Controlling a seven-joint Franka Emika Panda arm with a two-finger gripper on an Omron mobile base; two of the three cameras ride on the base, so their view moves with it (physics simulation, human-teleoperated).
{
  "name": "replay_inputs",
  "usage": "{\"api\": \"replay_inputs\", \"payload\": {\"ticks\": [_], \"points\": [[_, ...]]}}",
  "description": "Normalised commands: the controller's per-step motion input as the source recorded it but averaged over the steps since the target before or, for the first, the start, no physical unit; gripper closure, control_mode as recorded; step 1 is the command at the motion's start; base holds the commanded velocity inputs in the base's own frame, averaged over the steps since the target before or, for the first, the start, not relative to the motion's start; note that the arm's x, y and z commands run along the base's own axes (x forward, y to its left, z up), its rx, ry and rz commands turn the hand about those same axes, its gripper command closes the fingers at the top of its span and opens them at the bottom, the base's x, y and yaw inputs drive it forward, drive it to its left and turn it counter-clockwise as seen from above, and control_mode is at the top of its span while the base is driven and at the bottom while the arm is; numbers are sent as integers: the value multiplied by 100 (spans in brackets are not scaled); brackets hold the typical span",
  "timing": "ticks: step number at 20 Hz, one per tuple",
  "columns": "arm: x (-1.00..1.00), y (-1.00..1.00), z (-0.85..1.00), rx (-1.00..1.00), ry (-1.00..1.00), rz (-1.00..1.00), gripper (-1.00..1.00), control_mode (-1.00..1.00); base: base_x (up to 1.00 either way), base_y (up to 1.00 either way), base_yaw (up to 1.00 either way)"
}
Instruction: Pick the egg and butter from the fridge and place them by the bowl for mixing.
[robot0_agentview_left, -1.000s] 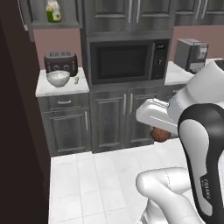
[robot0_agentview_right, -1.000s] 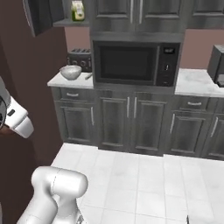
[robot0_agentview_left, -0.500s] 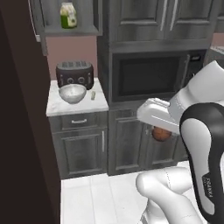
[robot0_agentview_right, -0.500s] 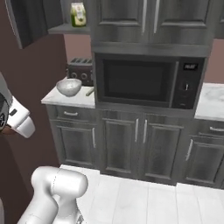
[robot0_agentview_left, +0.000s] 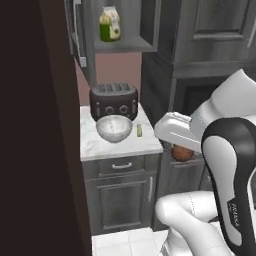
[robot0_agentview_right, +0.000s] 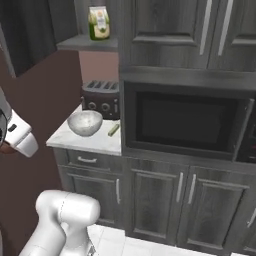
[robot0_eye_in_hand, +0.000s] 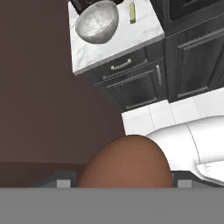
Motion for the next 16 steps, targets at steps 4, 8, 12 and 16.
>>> {"api": "replay_inputs", "payload": {"ticks": [4,8,12,16], "points": [[0,0,0,0,0,0,100,100,81,0,-2],[0,0,0,0,0,0,100,100,93,29,-1],[0,0,0,0,0,0,100,100,90,82,2],[4,5,0,-1,0,1,100,-100,47,29,1]]}}
